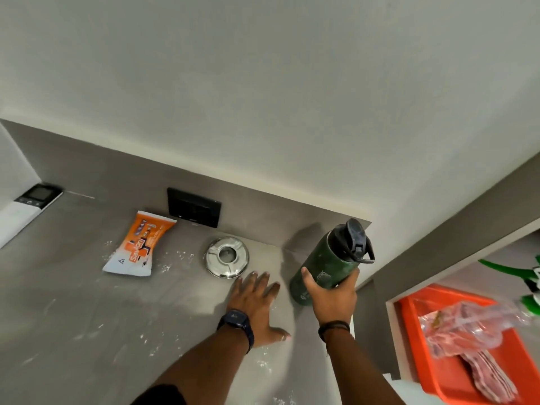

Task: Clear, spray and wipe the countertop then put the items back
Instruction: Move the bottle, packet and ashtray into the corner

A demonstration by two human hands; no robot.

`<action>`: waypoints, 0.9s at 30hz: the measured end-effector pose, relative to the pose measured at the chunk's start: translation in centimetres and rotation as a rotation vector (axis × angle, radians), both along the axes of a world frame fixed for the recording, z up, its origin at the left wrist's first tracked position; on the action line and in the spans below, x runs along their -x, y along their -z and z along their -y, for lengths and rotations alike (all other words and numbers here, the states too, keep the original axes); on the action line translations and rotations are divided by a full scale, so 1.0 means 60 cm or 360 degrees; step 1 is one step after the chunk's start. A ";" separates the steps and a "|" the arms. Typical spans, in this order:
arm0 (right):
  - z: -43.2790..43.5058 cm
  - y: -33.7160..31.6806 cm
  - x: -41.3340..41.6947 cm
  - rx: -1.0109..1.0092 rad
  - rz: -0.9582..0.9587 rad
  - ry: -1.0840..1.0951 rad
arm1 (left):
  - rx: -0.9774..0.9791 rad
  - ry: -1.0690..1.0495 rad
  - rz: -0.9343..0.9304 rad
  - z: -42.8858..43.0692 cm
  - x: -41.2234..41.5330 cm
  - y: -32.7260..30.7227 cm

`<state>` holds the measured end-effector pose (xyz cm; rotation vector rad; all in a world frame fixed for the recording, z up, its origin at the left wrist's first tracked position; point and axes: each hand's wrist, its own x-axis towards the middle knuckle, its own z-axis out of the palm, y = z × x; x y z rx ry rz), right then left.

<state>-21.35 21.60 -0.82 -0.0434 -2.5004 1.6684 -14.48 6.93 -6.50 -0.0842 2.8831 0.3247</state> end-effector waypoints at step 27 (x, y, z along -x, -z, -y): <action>0.704 -0.027 -0.359 0.0201 0.0171 -0.1364 | 0.0094 -0.1351 0.0179 0.577 -0.542 -0.032</action>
